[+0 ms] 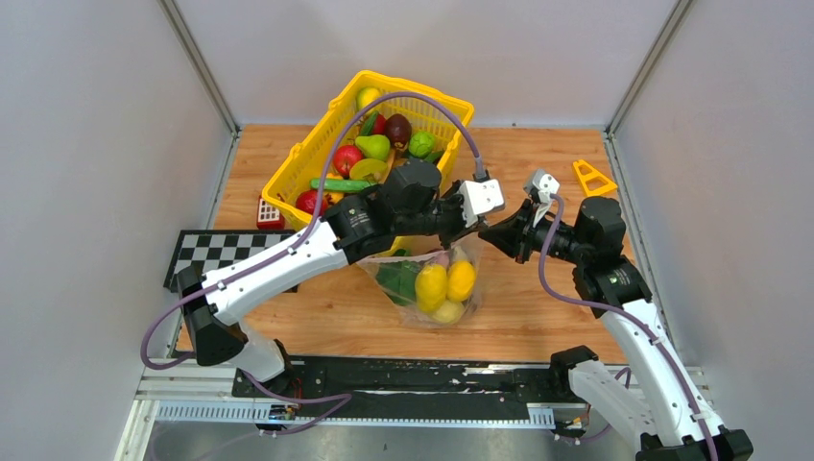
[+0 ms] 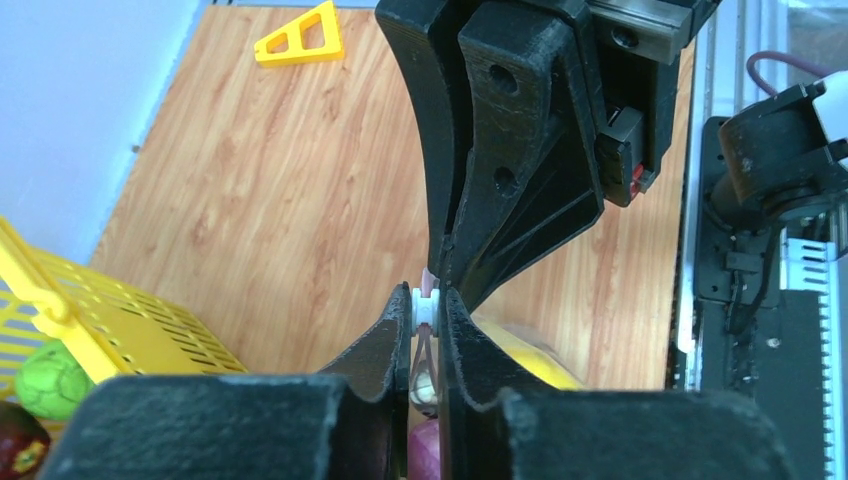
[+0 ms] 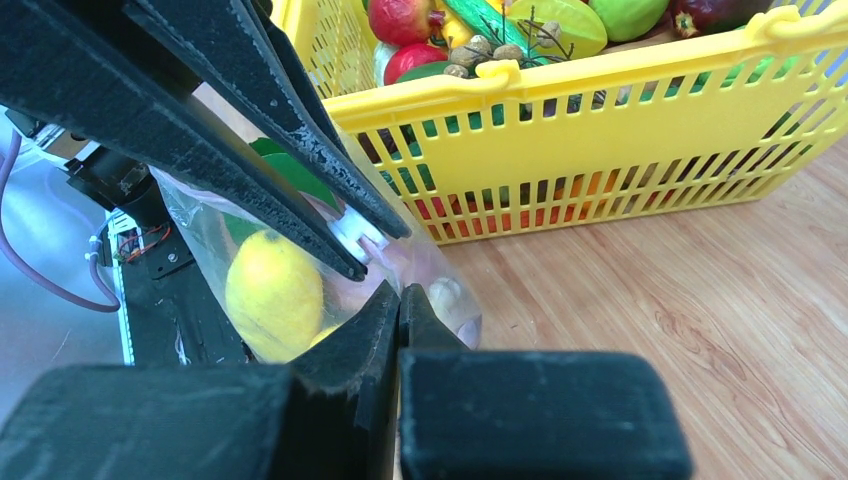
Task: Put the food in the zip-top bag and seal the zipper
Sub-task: Zip the zipper food storage bag at the center of the board.
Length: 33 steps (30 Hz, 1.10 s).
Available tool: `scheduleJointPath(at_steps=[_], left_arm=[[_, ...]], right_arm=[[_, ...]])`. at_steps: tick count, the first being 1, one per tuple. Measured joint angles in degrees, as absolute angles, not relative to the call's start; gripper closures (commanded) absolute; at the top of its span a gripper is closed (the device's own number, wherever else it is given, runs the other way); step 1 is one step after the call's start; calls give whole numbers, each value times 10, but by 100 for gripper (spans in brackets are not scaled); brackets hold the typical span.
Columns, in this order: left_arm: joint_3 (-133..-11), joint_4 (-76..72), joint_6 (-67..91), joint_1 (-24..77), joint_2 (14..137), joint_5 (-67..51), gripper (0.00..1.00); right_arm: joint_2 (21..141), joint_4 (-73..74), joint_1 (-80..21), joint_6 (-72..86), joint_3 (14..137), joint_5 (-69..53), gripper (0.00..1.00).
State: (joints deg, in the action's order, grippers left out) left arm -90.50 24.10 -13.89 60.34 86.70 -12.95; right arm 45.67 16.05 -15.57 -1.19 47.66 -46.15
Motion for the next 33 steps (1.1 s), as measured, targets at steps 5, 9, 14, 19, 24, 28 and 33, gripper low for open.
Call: scheduleJointPath(at_steps=[5,9,14,19,24,28,33], left_arm=[[-901,239,-138,603,865,-126,100],[-895,237,-138,603,857,-125,100],[-889,238,-138,603,848,-132,100],[-889,246,-143,603,847,-148,100],[-889,255,-151,603,847,-170,100],[-890,262,-158,603,847,-182,100],[-890,266,-165,599,847,-178,100]], right_arm=[[457,161,-156,-12,477,-461,100],[457,160,-156,-12,477,-466,100],[456,152,-157,-12,476,-485,76],[456,137,-156,-17,467,-510,57],[456,134,-157,-34,467,-525,55],[461,123,-157,-42,467,-536,67],[480,116,-157,-46,467,-566,90]])
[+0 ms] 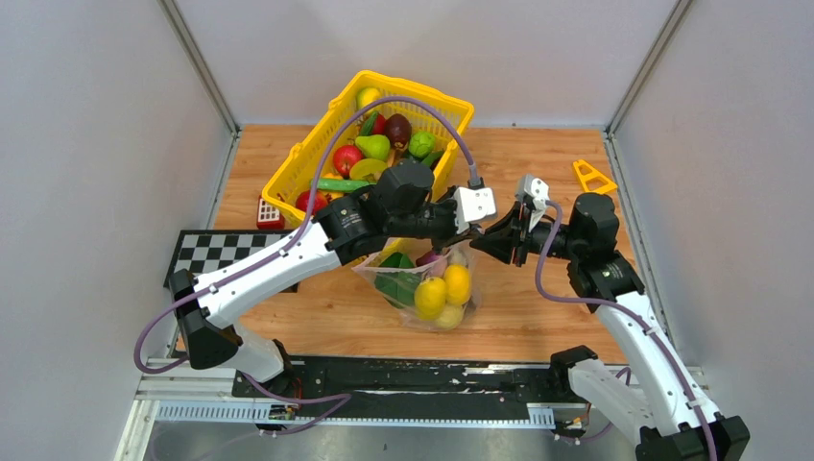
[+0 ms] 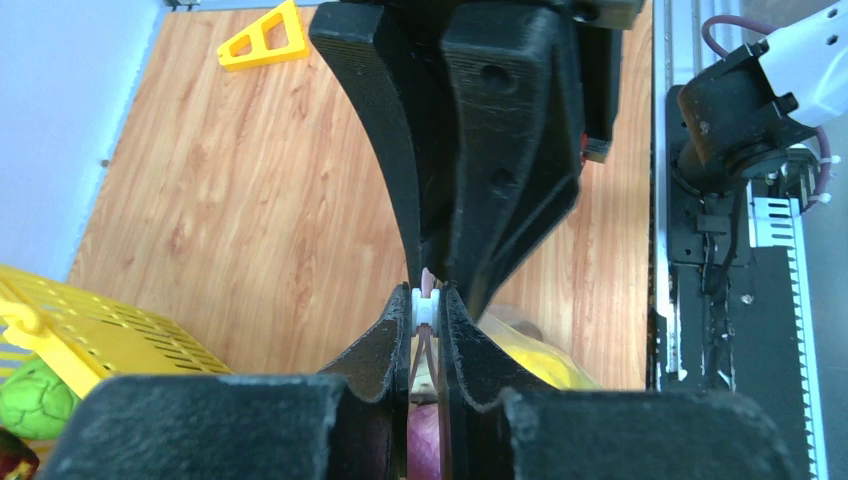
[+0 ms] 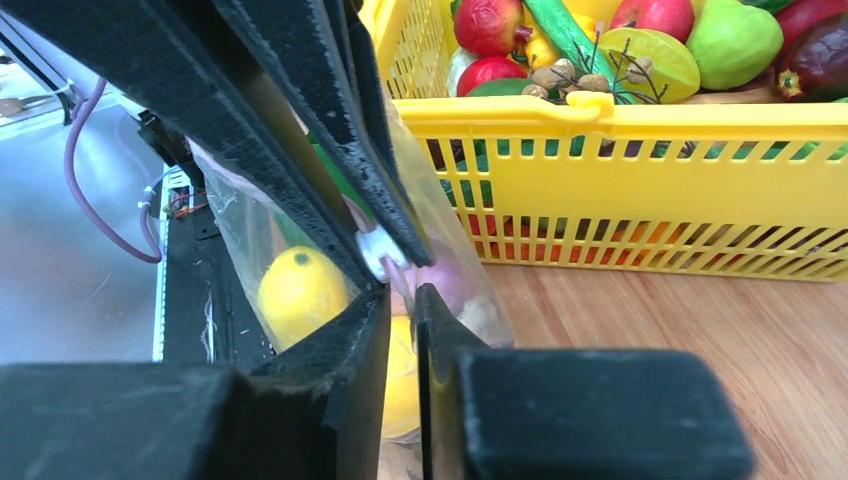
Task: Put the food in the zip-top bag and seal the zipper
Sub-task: Zip the zipper food storage bag at the center of the board.
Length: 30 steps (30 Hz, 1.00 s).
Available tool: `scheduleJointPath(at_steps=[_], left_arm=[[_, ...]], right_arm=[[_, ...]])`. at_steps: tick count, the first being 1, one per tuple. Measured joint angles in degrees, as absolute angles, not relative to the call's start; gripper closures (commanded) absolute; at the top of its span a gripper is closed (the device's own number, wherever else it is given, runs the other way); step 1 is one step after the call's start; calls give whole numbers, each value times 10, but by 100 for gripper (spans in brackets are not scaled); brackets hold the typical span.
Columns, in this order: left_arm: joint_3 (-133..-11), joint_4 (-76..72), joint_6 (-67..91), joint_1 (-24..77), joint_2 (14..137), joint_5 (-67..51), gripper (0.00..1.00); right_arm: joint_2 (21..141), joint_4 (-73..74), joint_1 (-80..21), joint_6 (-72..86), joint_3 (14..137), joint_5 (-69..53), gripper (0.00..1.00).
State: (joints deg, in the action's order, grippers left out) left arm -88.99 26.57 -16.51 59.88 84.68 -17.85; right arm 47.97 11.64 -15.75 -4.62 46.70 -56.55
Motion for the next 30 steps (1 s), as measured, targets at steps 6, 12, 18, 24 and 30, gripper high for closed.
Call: scheduleJointPath(at_steps=[6,12,18,24,30], left_arm=[[-890,270,-167,600,847,-182,100],[-890,268,-167,600,847,-179,100],[-883,269,-166,601,841,-154,100],[-852,272,-166,601,807,-123,100],[-821,281,-166,599,767,-92,100]], right_arm=[[481,114,-157,-46,463,-566,100],[460,103,-159,-37,449,-534,100],[437,73,-161,-5,426,-494,100],[434,51,-162,26,419,-472,100],[422,53,-163,32,419,-452,100]])
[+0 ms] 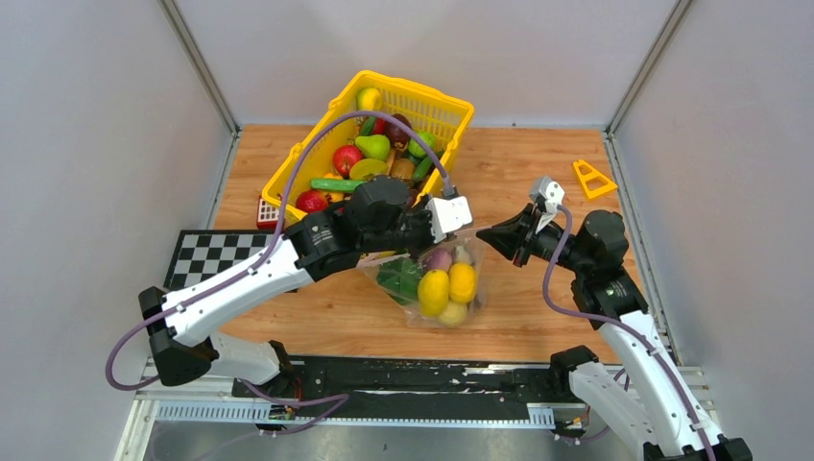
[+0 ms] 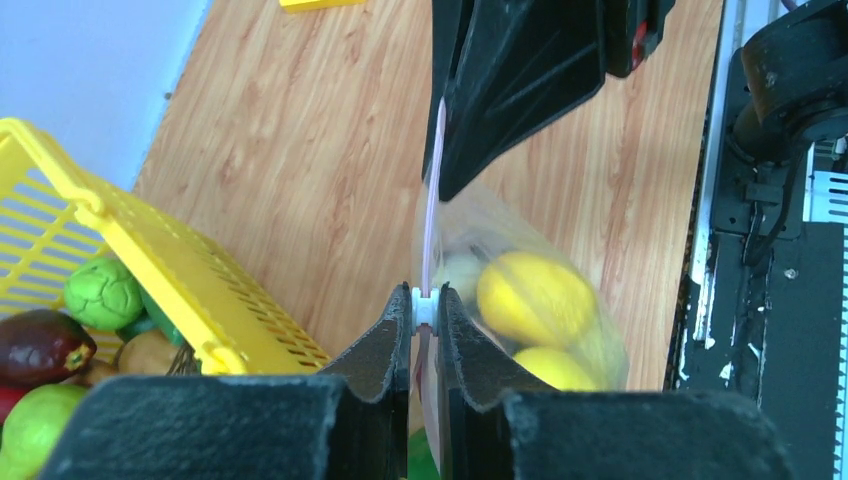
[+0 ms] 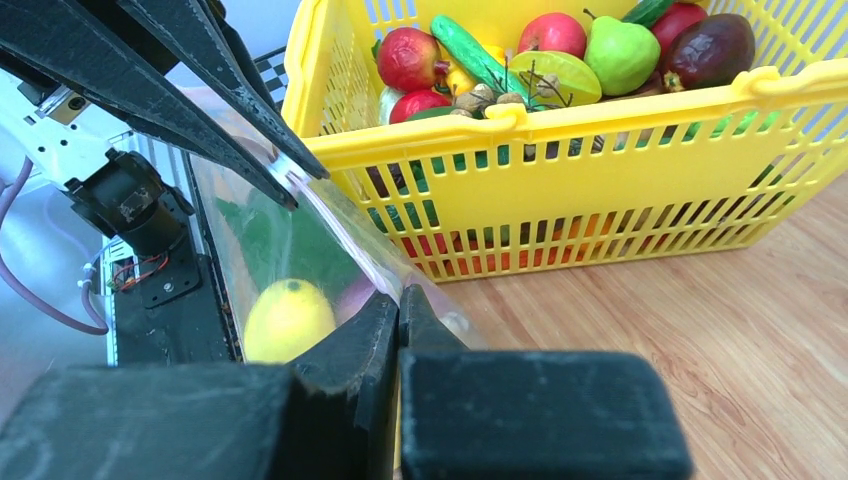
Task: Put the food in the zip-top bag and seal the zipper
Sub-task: Zip the zipper food storage bag at the center of the board.
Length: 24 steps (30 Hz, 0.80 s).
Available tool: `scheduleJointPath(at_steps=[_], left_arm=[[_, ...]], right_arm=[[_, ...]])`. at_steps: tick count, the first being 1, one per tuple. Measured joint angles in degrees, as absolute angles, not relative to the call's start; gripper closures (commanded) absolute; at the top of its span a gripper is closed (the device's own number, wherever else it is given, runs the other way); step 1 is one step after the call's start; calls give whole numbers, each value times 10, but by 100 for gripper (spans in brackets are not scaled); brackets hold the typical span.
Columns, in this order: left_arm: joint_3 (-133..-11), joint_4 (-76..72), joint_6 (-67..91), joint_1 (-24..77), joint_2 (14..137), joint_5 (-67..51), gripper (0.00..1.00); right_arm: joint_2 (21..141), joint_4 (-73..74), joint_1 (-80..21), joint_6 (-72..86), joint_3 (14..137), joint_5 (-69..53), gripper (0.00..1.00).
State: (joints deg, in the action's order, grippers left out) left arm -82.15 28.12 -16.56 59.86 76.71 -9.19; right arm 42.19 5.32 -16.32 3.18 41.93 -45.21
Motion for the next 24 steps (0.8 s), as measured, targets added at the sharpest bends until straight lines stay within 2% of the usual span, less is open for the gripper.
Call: scheduleJointPath(at_steps=[3,4,5,7,10,11,14,19,22,24], left_arm=[[-803,283,-163,597,744,-84,100],[-800,285,-162,597,738,-84,100],[-799,287,-159,597,735,-85,100],[-799,289,-157,595,734,-87,100],[-799,291,-154,592,736,-93,100],[-800,292,-153,592,738,-97,100],[-810,294,-153,591,750,-105,100],[-815,294,-152,591,762,-117,100],[-818,295,-151,591,762,-120,100],[-819,295,-150,591,762,-122,100]], right_arm=[[414,54,-163,31,419,-449,99],[413,53,-163,31,419,-451,94],[413,53,-163,30,419,-455,85],[414,56,-163,27,421,-462,61],[430,74,-159,17,440,-483,41],[439,81,-159,11,451,-489,31],[459,106,-161,-13,481,-500,28],[480,142,-170,-58,510,-504,30],[492,153,-174,-78,514,-507,43],[499,159,-176,-85,514,-508,58]])
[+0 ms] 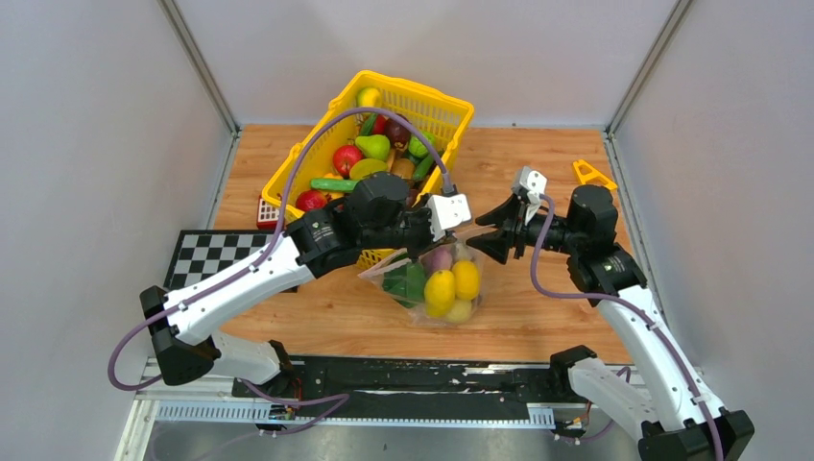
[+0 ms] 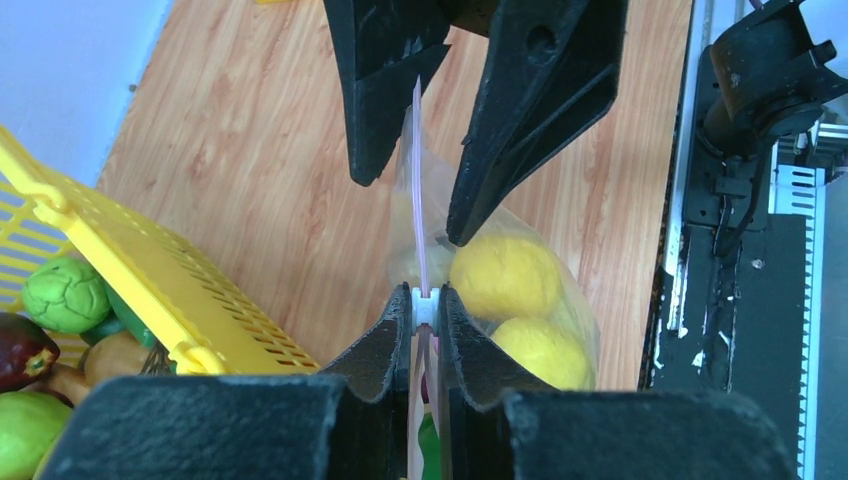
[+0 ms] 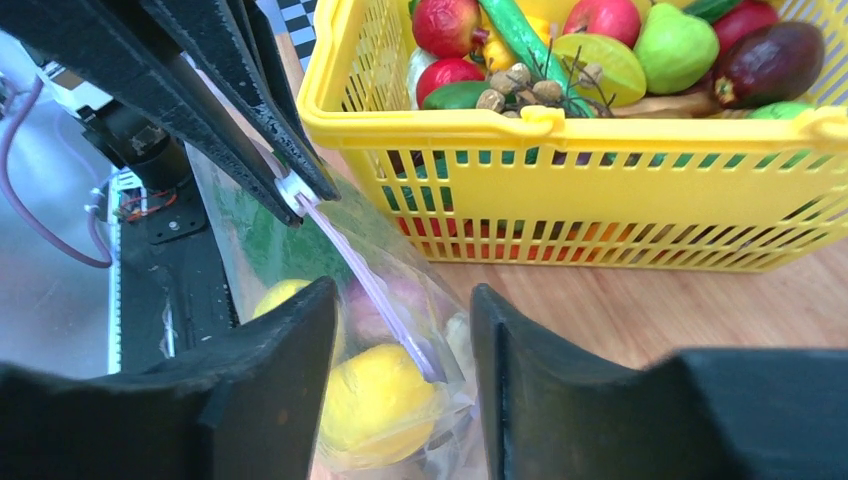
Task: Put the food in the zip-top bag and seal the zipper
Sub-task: Zip the zipper food storage bag at the center of the board.
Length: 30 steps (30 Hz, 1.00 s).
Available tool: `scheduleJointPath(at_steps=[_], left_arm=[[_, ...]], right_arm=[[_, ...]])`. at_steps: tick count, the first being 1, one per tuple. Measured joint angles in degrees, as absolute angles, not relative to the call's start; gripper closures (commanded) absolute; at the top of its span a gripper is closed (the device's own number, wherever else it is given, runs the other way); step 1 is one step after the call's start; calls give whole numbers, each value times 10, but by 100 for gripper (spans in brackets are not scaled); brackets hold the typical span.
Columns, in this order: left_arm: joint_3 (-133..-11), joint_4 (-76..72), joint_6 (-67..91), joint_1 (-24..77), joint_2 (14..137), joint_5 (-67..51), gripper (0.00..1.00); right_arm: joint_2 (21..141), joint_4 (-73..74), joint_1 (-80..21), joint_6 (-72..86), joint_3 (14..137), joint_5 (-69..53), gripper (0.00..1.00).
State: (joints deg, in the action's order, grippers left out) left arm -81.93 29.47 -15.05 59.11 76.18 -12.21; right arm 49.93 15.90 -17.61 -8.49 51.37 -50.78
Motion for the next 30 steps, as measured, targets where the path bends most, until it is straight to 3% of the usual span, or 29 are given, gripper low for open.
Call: scheduleJointPath(at_steps=[9,22,30], left_arm=[[-819,295,-145,591,763,-125,100],[-782,277,-143,592,742,-73,100],[-762,283,-142,590,716,-44,100]], right_arm=[[505,173,-179,-91,515,-506,99],[433,147,-187,-46,461,-378,100],[422,133,-187,-35,449,-360,99]])
